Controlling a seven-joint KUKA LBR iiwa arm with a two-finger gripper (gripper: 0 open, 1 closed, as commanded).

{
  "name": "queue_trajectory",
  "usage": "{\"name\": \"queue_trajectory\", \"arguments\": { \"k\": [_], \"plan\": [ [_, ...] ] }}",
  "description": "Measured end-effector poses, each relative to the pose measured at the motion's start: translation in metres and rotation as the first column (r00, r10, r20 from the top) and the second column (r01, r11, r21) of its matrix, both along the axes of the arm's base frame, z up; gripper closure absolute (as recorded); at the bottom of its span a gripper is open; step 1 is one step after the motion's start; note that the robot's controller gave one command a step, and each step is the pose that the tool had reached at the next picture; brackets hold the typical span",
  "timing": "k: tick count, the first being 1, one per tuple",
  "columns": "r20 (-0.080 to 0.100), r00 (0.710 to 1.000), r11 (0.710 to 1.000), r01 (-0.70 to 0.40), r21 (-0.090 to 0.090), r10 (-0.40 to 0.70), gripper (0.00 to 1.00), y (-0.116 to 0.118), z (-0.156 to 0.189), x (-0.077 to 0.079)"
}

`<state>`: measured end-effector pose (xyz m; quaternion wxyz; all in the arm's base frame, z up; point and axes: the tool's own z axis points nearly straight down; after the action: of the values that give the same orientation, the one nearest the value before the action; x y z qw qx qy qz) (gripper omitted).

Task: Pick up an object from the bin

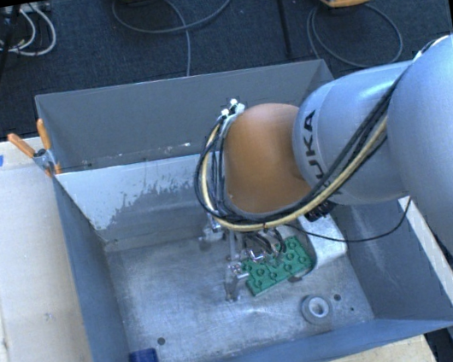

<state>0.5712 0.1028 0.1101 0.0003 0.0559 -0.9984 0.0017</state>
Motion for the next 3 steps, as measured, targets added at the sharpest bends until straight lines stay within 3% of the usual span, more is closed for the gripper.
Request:
{"name": "queue_trajectory", "arguments": {
  "k": [1, 2, 3],
  "plan": [
    [0.003, 0.997, 0.997, 0.071, 0.008, -0.071, 0.00, -0.060, -0.039, -0.023],
    [0.004, 0.990, 0.990, 0.141, 0.008, -0.141, 0.00, -0.081, -0.038, -0.030],
    [0.004, 0.990, 0.990, 0.142, 0.008, -0.142, 1.00, -0.081, -0.037, -0.029]
  ]
}}
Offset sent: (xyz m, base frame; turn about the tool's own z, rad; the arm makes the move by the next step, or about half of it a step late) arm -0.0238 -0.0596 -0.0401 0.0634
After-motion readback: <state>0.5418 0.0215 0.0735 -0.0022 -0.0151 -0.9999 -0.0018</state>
